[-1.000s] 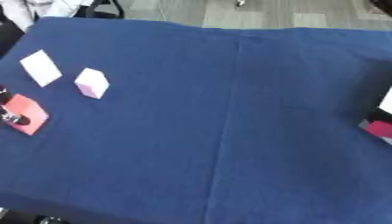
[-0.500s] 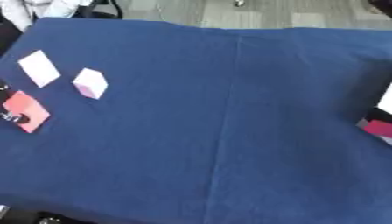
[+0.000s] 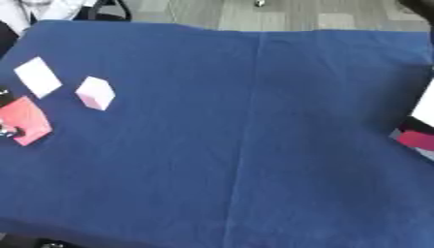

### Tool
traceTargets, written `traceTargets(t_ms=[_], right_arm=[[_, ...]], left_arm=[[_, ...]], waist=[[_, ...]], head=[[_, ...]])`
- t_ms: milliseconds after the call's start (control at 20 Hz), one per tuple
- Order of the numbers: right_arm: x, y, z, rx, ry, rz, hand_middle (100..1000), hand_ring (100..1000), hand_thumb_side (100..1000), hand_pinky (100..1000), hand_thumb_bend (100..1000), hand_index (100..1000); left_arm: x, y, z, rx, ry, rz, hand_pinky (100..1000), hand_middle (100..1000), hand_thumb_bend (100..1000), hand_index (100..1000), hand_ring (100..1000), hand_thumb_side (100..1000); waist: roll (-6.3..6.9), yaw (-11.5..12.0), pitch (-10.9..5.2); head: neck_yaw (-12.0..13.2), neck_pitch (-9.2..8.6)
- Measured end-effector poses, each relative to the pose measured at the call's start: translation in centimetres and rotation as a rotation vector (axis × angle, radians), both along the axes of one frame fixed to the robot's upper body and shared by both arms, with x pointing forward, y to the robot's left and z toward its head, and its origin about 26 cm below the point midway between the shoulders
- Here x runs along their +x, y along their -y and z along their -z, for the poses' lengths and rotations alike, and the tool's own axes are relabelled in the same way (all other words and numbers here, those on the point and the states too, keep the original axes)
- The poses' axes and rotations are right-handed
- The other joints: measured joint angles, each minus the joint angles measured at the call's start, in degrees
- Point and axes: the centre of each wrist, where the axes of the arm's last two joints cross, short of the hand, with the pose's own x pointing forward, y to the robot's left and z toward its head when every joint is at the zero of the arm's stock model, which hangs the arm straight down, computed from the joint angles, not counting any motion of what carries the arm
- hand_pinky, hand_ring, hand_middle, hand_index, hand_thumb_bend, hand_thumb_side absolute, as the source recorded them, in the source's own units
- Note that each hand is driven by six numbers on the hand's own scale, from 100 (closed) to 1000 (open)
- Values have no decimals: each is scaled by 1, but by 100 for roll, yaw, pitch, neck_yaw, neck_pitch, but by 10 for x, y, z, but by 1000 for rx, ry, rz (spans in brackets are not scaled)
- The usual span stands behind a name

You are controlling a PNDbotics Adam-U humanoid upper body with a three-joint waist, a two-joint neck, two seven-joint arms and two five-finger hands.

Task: Pick up the objects with one hand, pass them to the other hand, and then place them into the box on the other side of the table.

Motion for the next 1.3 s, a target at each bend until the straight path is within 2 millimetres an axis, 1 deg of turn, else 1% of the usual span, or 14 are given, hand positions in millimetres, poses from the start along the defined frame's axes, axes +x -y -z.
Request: traceTargets(t_ms=[200,250,300,450,650,800,1050,1300], right_arm=[[-2,-7,-10,-18,31,-22,847,834,370,885,342,889],[-3,-10,-15,-33,45,-31,847,834,373,886,403,889],[-5,-14,-20,-48,57,-39,848,836,355,887,352,888],[-10,-27,-35,-124,88,-72,852,842,353,891,370,889],[-19,-53,-60,-296,104,-145,856,847,348,894,392,888],[-25,-76,-71,-419,92,-214,865,856,336,897,411,889],[-28,-113,-71,-594,61,-338,869,864,307,903,452,888],[-28,-148,-65,-757,47,-440,870,867,282,906,485,888]], left_arm=[[-6,21,-23,-28,121,56,765,568,339,494,697,100],[-8,27,-28,-38,154,74,763,566,362,492,693,109],[-10,34,-32,-49,182,89,760,561,329,489,685,100],[-14,52,-41,-80,259,129,755,555,319,484,675,100],[-16,74,-50,-125,345,179,752,552,306,481,666,100],[-16,89,-51,-153,391,226,749,549,303,478,659,100],[-15,113,-49,-178,483,318,745,545,298,472,651,100],[-12,136,-39,-211,555,402,740,539,278,462,640,100]], waist=[[0,1,-1],[0,1,-1],[-1,1,-1],[-2,-12,-1],[-3,-28,-13],[-3,-33,-22],[-3,-33,-27],[-41,-31,-59]], head=[[-96,0],[-132,0],[-166,1],[-253,1],[-369,1],[-481,1],[-648,1],[-762,2]])
